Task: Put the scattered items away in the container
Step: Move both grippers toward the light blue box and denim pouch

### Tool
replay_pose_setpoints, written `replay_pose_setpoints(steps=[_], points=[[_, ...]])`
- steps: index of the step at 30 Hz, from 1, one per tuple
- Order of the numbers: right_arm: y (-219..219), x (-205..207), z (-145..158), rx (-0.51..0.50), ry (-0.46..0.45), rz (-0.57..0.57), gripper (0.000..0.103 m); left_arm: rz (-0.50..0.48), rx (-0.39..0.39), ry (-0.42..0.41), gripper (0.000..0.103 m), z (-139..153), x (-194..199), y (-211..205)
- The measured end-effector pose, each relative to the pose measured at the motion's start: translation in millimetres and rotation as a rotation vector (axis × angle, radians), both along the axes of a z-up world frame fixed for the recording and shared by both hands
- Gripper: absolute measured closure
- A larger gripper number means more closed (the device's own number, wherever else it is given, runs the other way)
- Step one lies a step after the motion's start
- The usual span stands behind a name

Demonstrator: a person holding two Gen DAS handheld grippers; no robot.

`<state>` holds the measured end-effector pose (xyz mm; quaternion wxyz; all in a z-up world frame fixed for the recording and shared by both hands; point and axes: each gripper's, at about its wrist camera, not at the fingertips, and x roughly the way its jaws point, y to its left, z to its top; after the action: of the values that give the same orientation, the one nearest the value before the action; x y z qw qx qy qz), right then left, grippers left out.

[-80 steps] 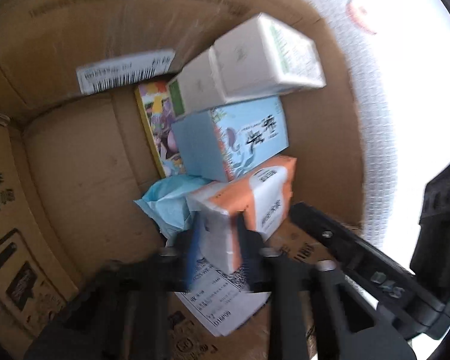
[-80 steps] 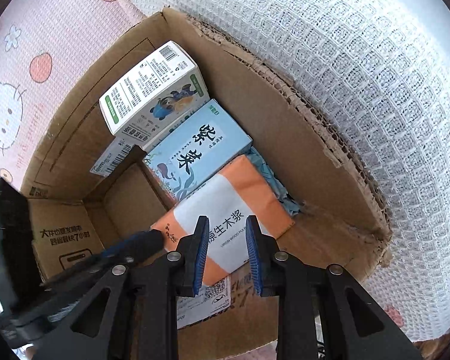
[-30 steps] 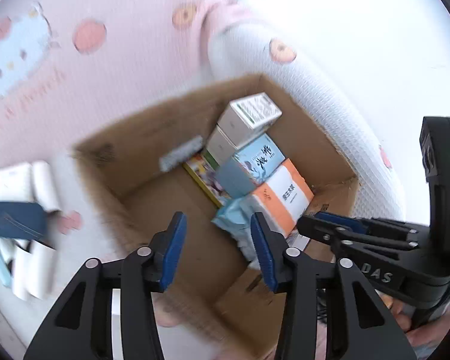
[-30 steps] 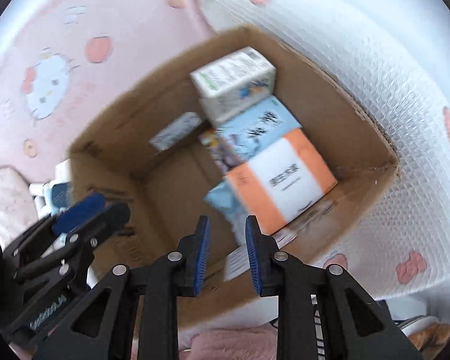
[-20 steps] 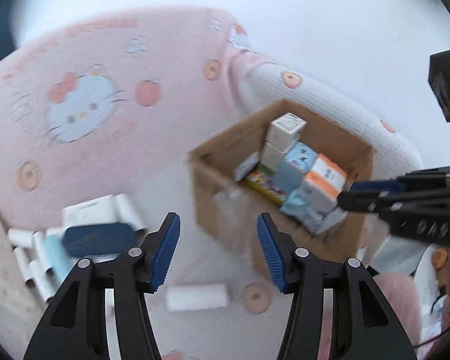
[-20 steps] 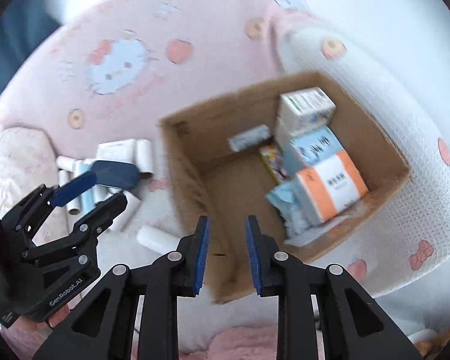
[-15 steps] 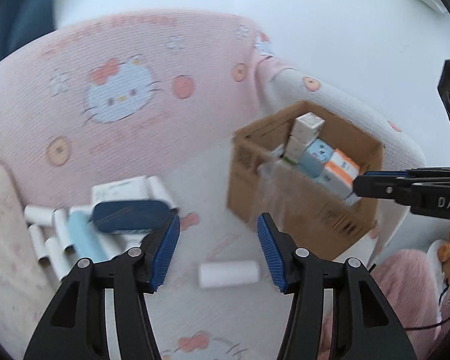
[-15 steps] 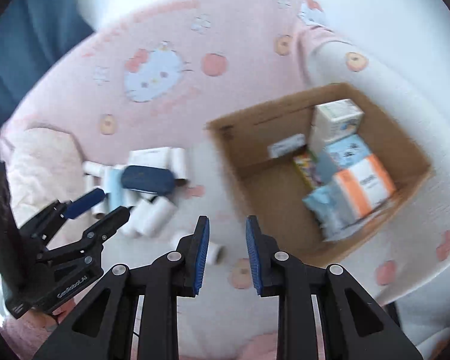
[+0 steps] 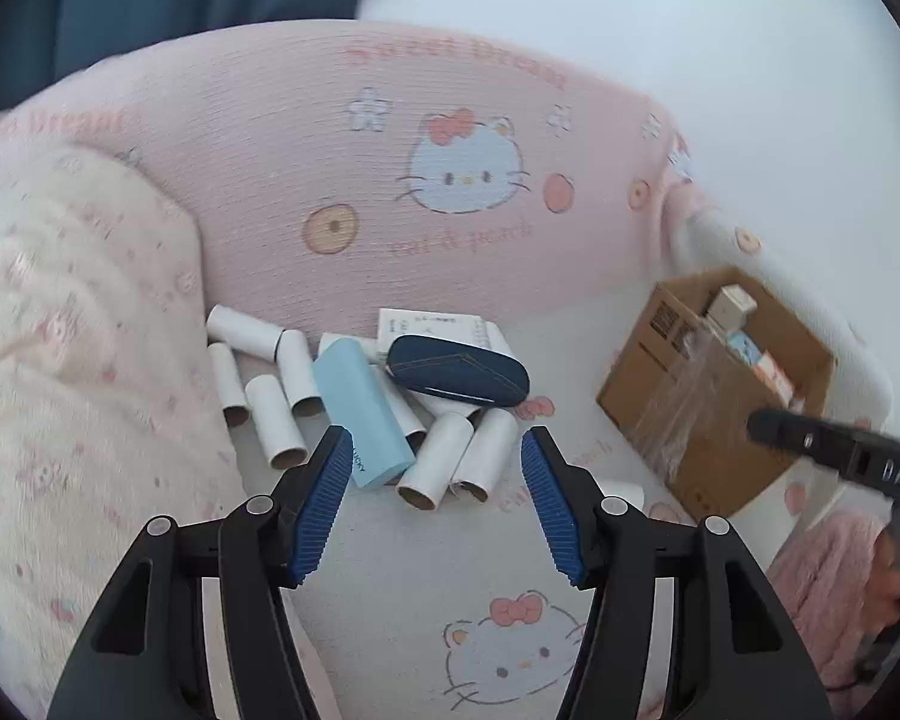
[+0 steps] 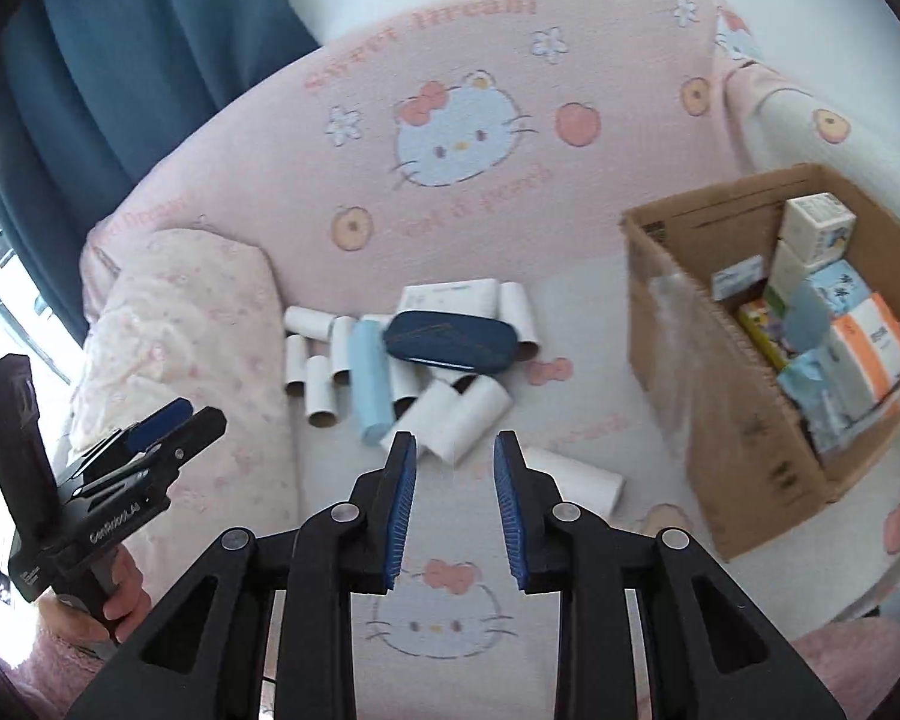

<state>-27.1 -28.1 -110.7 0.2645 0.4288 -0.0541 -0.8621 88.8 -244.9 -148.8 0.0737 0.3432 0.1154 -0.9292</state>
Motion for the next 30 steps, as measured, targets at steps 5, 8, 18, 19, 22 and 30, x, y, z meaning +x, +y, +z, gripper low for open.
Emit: replay_pose_setpoints(steps=[5, 8, 18, 19, 22, 30], points=[[-22, 2, -5, 0.046, 0.037, 0.057, 0.053, 0.031, 0.071, -0.009, 0.04, -8, -1, -12], [-31, -1, -9, 0.085, 0.055, 0.091, 0.052, 0.027, 0.103, -0.019, 0.04, -17, -11, -14], [-42, -56, -50, 0.08, -0.001, 0.07, 0.04, 0.101, 0.511, -0.11, 0.038, -88, -58, -64], [-44, -65, -56, 0.088, -0.01, 0.058, 0.04, 0.113, 0.525, -0.121, 0.038, -95, -63, -67], [-55, -85, -71, 0.134, -0.03, 0.068, 0.039, 0.139, 0.523, -0.141, 0.038, -113, -78, -75], [-106, -128, -101, 0.265, 0.008, 0.257, 0.033, 0.254, 0.68, -0.189, 0.037, -168, -98, -111]])
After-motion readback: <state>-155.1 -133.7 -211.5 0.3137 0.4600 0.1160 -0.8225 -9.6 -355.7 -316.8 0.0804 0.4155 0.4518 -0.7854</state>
